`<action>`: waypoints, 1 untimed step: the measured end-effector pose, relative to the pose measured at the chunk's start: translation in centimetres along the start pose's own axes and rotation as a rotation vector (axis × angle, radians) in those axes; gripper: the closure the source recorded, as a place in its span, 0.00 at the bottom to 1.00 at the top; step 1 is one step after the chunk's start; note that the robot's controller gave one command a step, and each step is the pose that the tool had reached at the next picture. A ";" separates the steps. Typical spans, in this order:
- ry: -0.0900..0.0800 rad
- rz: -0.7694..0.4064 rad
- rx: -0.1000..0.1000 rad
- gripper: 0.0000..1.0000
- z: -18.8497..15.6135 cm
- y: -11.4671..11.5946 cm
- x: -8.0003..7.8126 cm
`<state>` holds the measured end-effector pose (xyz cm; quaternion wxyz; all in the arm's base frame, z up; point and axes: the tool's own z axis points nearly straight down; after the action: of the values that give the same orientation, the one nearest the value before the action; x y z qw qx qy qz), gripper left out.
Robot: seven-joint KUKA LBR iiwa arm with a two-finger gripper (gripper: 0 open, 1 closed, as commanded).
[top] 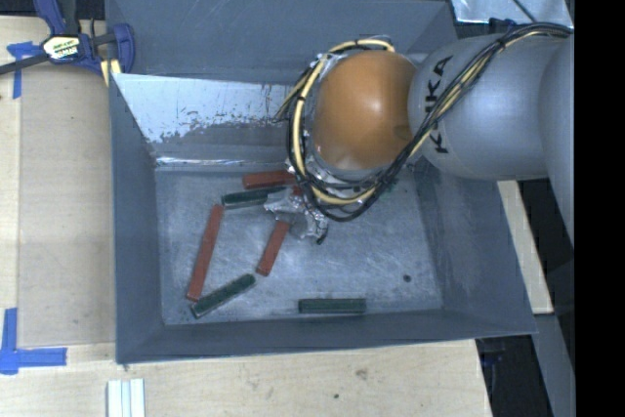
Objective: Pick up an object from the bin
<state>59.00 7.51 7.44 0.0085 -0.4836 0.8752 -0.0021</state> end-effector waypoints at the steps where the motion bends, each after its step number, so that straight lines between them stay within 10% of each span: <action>1: 0.009 0.004 -0.010 0.00 0.4 0.3 0.3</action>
Offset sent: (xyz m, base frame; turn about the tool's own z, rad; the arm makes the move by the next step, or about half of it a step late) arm 0.0000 0.0000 0.0000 0.0000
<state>58.64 7.43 7.04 0.0023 -0.4820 0.8762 0.0002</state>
